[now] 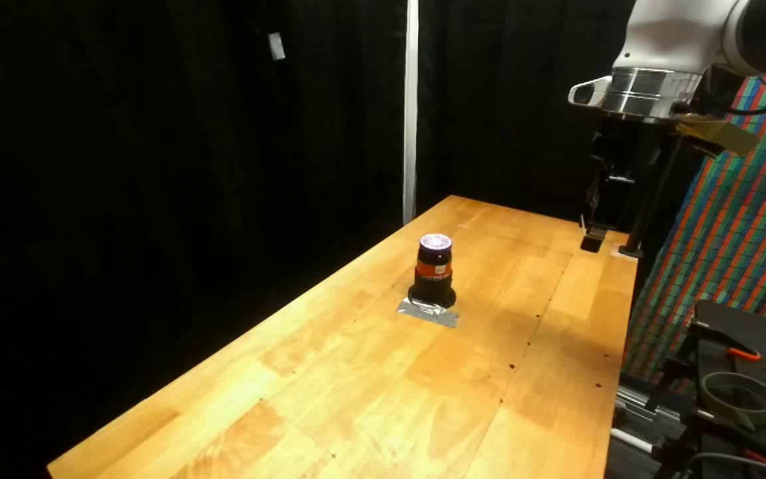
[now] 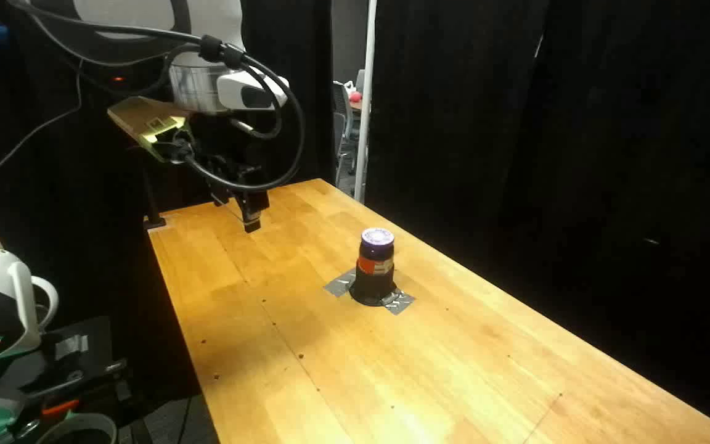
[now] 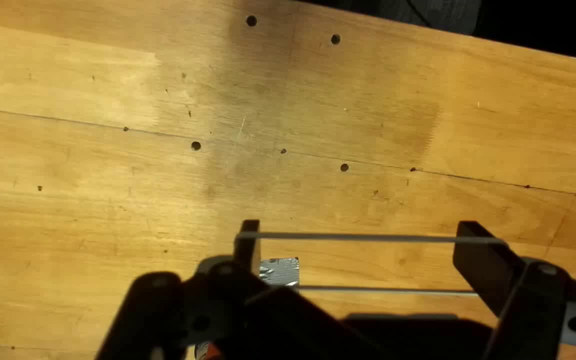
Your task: Put the rubber band on the jar.
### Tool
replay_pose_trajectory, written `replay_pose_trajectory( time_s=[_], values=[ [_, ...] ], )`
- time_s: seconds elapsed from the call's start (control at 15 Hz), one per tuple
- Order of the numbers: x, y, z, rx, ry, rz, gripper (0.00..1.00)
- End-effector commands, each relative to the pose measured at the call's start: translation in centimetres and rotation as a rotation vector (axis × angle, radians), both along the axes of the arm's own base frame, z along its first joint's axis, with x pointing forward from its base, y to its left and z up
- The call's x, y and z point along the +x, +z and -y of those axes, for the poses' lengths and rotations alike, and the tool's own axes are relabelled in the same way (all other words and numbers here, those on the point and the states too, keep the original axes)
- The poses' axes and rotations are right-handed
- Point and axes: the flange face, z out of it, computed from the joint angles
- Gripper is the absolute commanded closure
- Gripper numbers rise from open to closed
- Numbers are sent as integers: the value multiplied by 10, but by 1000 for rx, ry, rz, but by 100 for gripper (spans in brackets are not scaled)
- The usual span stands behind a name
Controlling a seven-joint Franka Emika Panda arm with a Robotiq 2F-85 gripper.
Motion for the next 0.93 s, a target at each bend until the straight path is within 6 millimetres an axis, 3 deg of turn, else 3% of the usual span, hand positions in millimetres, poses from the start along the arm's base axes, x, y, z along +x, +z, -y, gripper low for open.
replay_pose_trajectory(
  time_s=[0.0, 0.27, 0.53, 0.87],
  values=[
    [1, 2, 0, 1, 0, 3, 0],
    [2, 4, -1, 2, 0, 6, 0],
    [41, 6, -18, -108, 48, -46, 0],
    [115, -7, -45, -213, 151, -31, 0]
  ],
)
